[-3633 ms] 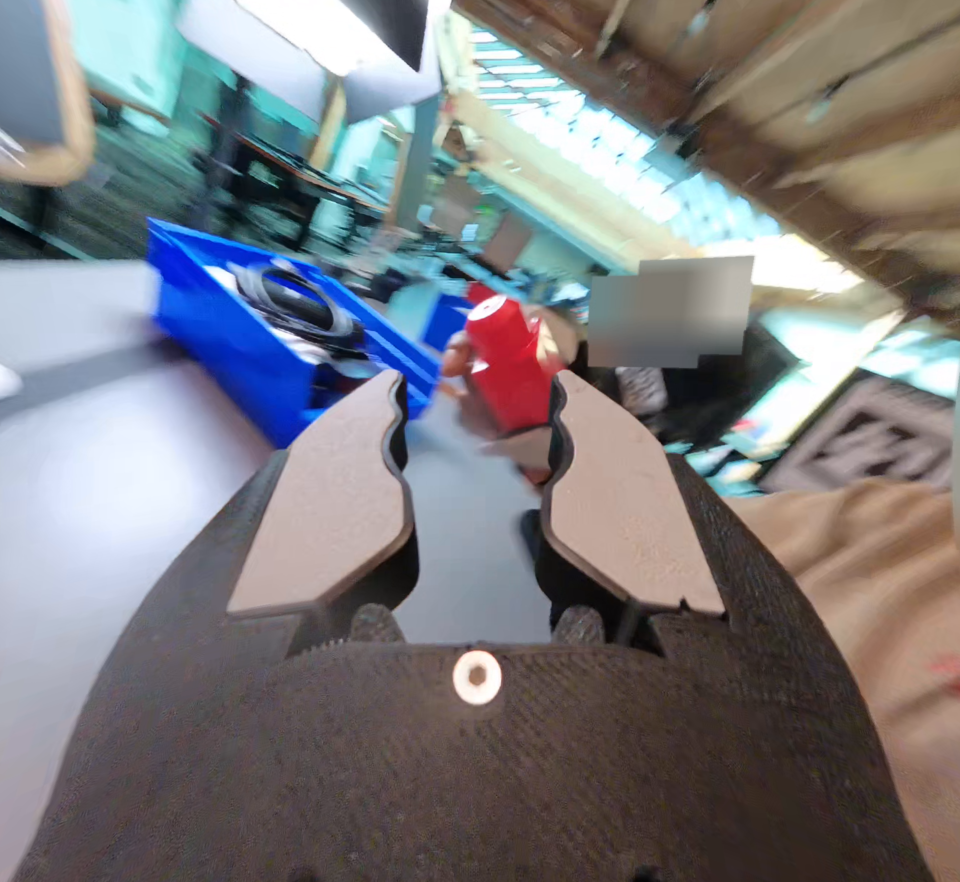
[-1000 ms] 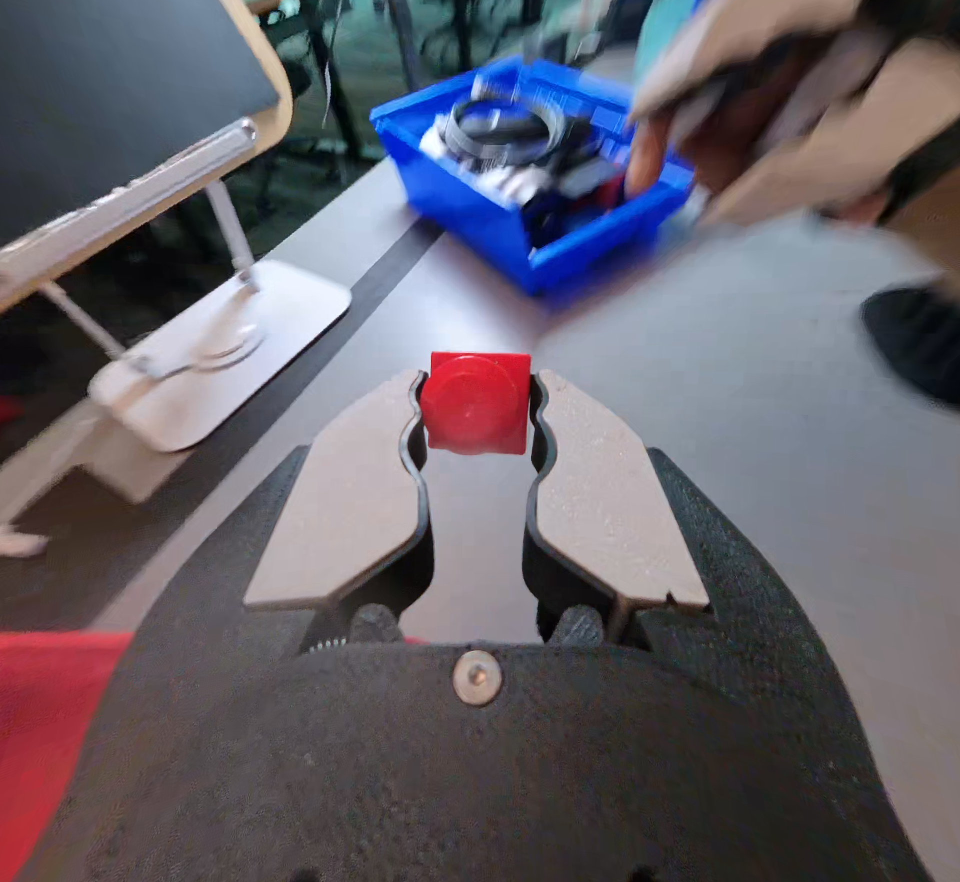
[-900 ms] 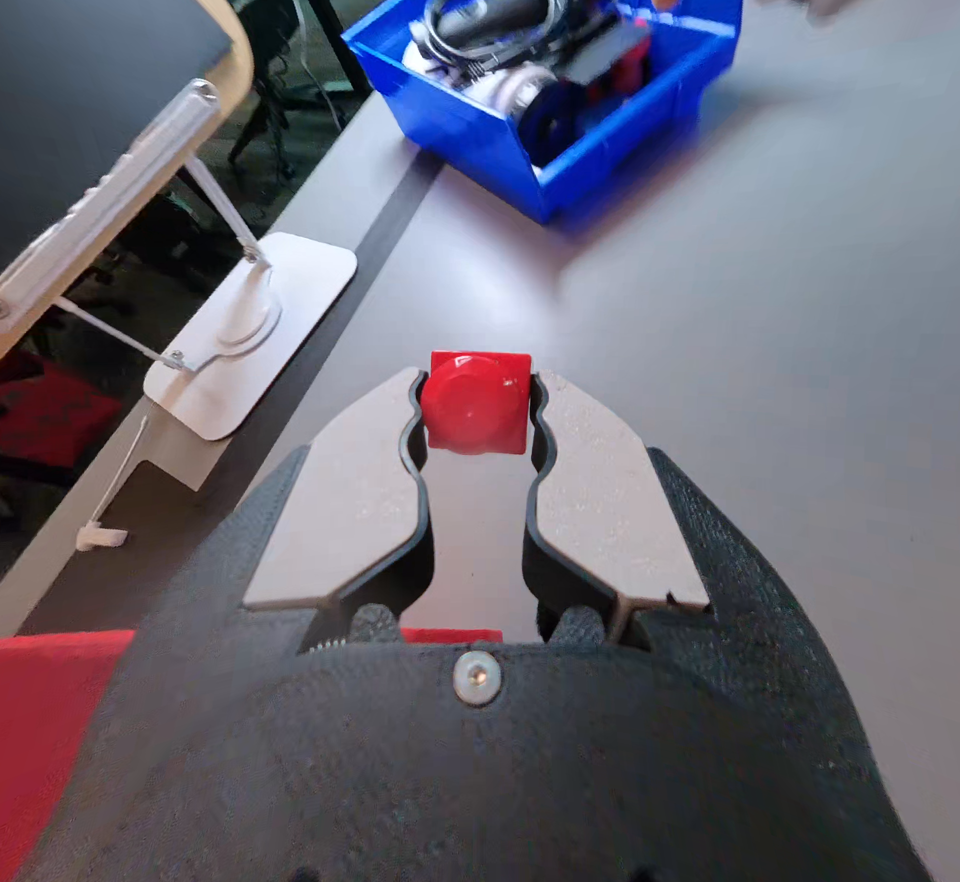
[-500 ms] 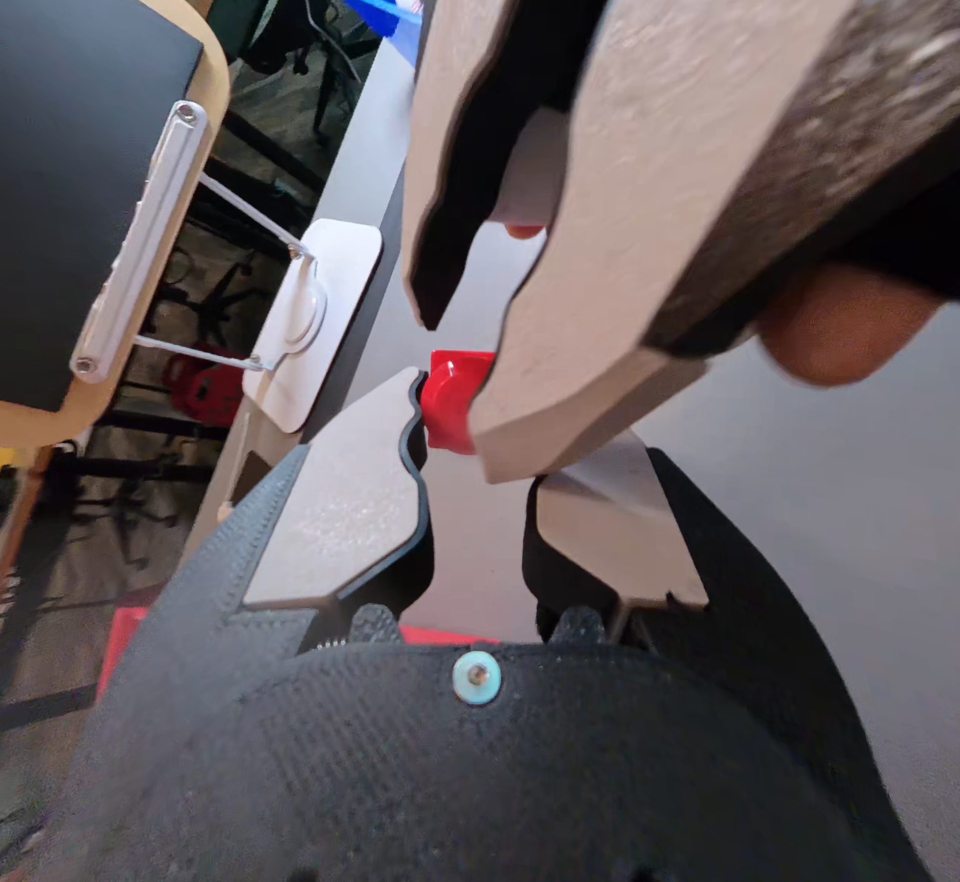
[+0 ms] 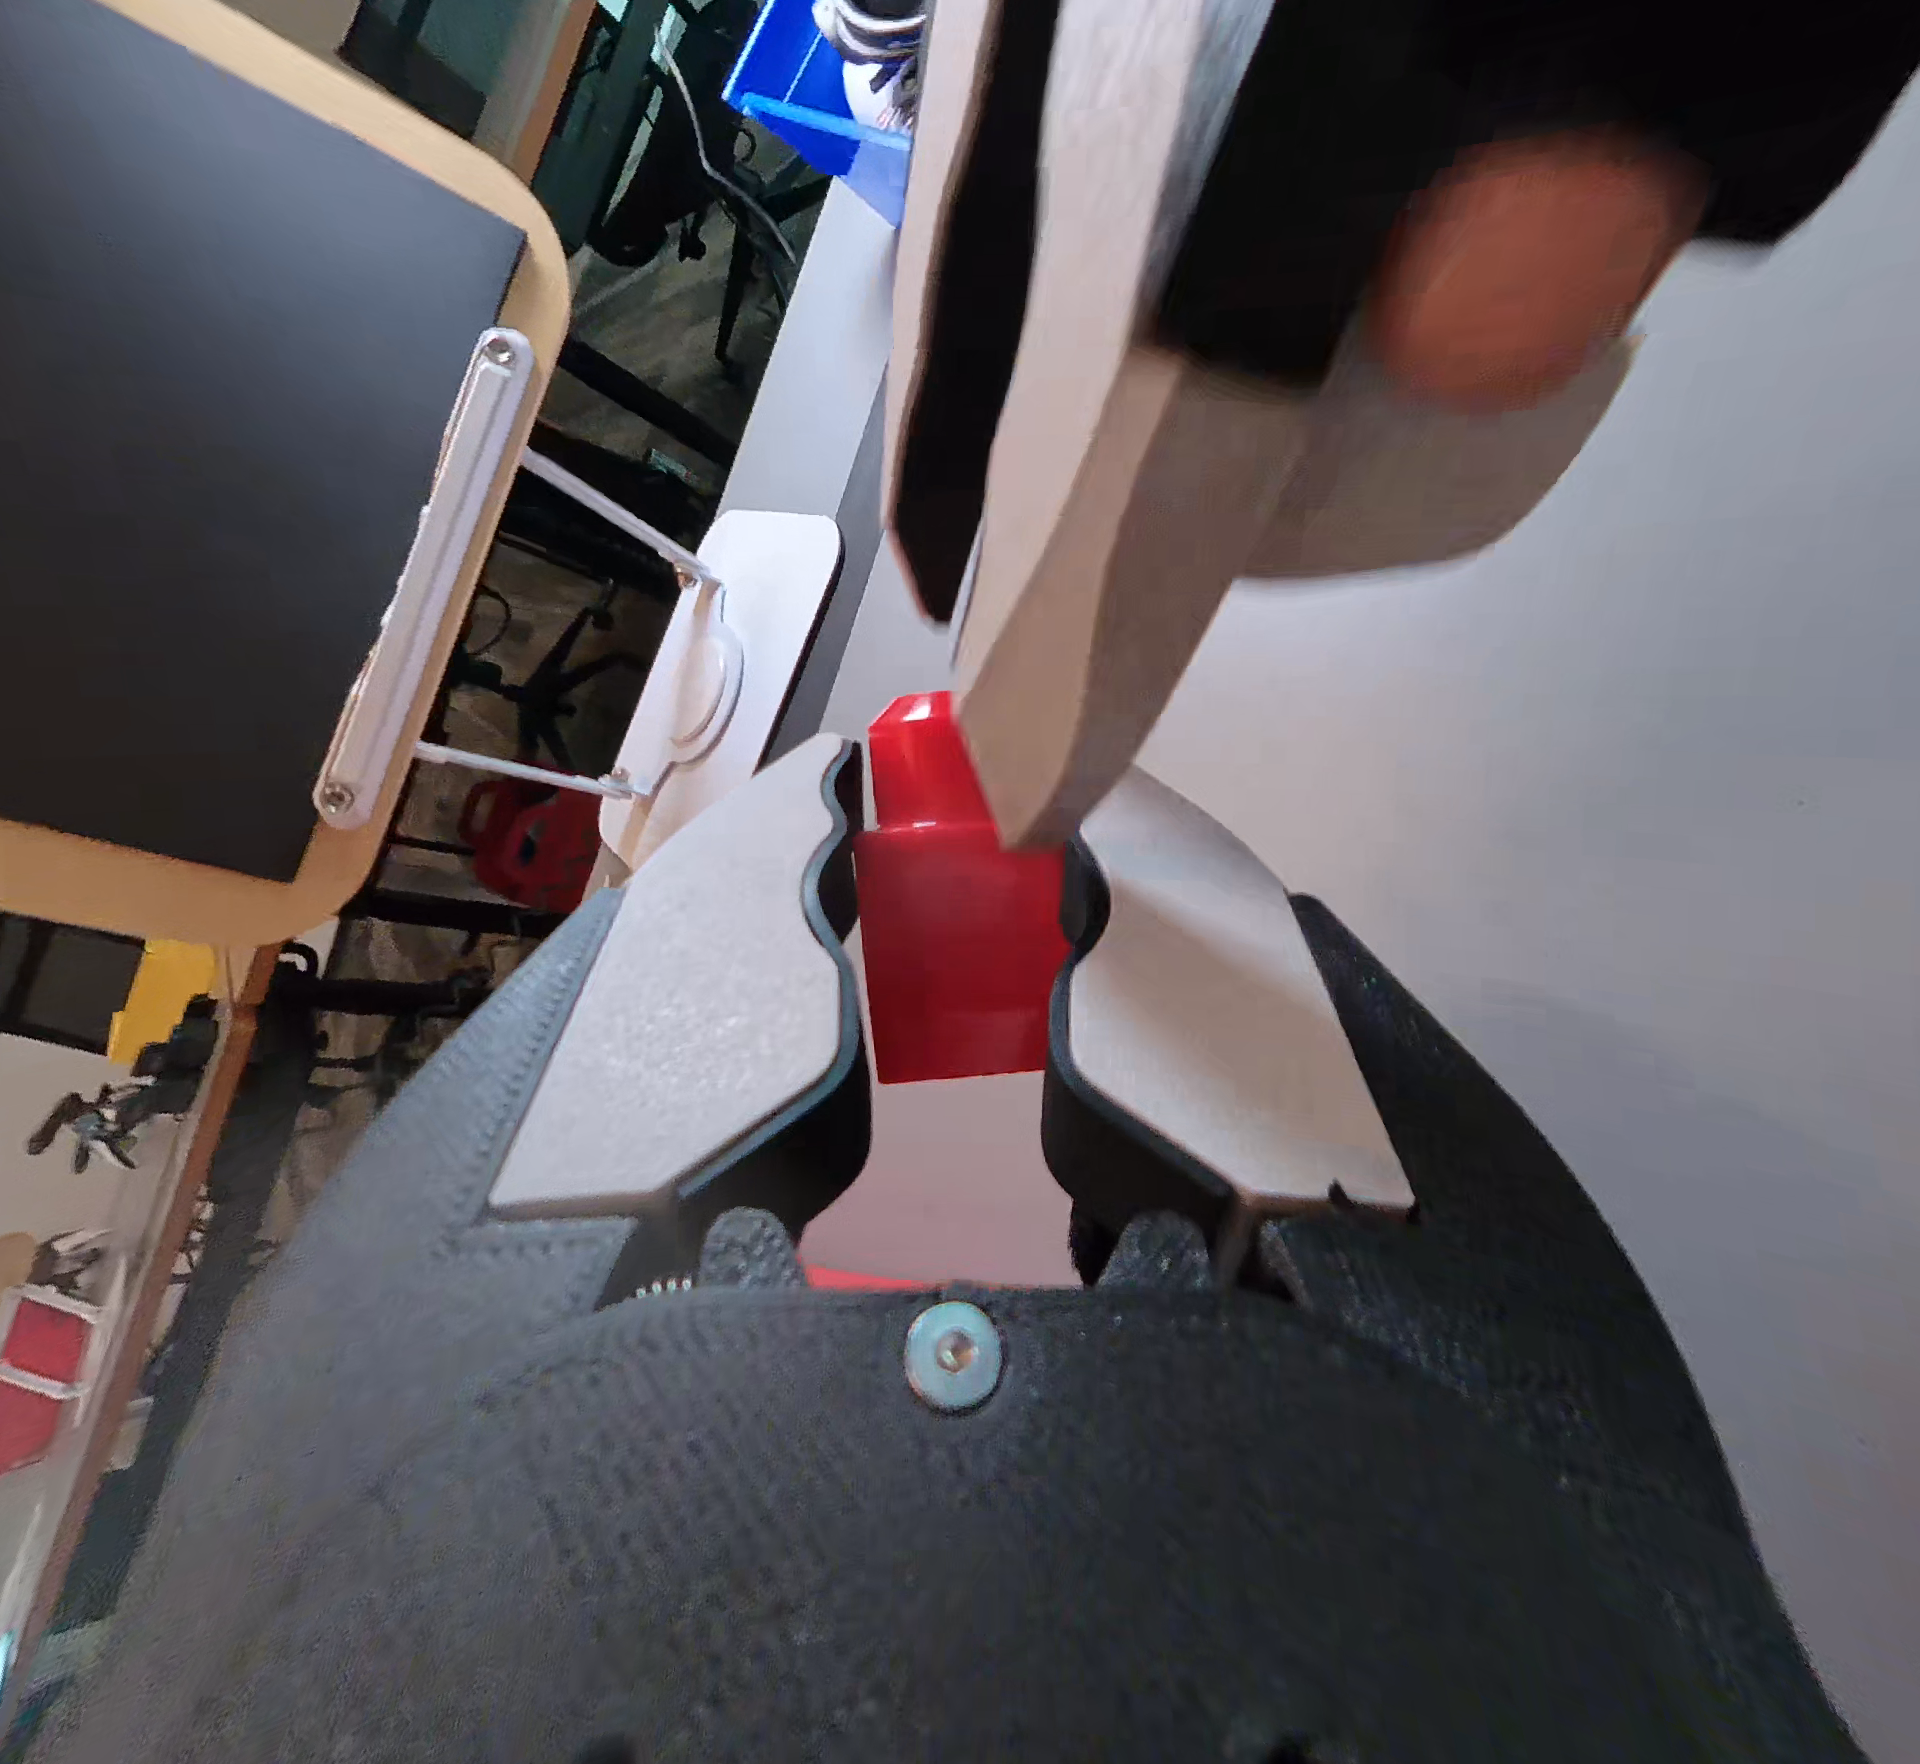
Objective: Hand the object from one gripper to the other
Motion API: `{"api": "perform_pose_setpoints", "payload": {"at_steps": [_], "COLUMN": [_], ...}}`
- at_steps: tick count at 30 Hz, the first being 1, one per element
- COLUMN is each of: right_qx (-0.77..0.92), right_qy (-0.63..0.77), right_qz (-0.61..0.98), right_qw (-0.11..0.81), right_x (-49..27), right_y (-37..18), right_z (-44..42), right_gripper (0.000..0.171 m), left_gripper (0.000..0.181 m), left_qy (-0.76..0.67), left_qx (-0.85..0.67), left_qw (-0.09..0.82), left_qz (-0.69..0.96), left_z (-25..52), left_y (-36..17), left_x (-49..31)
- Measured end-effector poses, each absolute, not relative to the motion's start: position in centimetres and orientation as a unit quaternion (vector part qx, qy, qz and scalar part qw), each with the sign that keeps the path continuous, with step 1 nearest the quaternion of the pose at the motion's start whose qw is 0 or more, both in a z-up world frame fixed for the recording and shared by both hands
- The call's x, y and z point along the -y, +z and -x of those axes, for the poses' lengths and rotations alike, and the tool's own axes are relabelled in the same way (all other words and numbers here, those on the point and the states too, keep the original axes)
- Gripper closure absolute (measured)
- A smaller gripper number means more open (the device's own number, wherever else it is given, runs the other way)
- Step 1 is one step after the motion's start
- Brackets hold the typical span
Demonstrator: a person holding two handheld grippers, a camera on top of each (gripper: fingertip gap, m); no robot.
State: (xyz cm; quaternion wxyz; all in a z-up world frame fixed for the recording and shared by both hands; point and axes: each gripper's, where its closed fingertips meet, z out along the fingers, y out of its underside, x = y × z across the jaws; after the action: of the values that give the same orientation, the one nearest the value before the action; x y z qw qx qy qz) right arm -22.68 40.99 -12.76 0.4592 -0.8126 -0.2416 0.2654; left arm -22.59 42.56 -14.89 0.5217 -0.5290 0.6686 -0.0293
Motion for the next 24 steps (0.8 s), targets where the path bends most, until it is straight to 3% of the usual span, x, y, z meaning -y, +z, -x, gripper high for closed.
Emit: {"api": "perform_pose_setpoints", "payload": {"at_steps": [1,3,5,10,13,16,19,24], "right_qx": [0.242,0.244,0.247,0.267,0.245,0.173,0.101,0.082], "right_qy": [0.264,0.256,0.341,0.487,0.407,0.186,0.077,0.08], "right_qz": [0.815,0.82,0.8,0.723,0.741,0.811,0.87,0.924], "right_qw": [0.456,0.449,0.427,0.411,0.474,0.526,0.477,0.365], "right_x": [-41.1,-41.4,-40.6,-38.6,-40.2,-42.9,-42.1,-39.9], "right_y": [-13.2,-14.4,-14.1,-10.8,-9.2,-9.8,-11.9,-16.6], "right_z": [23.2,23.6,24.3,23.9,19.4,9.2,0.8,-2.7], "right_gripper": [0.115,0.122,0.137,0.139,0.138,0.138,0.138,0.138], "left_gripper": [0.145,0.146,0.147,0.138,0.137,0.141,0.141,0.144], "left_qy": [-0.028,-0.036,-0.048,-0.171,-0.237,-0.279,-0.297,-0.314], "left_qx": [-0.673,-0.681,-0.691,-0.656,-0.609,-0.552,-0.516,-0.48], "left_qw": [0.525,0.534,0.554,0.598,0.591,0.598,0.598,0.607], "left_qz": [0.52,0.5,0.462,0.428,0.473,0.509,0.537,0.55], "left_z": [22.3,21.9,21.6,21.4,22.9,25.0,26.8,28.4], "left_y": [-14.9,-14.7,-14.0,-10.5,-8.7,-6.5,-5.4,-4.4], "left_x": [-42.2,-41.3,-40.5,-38.5,-40.3,-42.7,-44.6,-46.2]}}
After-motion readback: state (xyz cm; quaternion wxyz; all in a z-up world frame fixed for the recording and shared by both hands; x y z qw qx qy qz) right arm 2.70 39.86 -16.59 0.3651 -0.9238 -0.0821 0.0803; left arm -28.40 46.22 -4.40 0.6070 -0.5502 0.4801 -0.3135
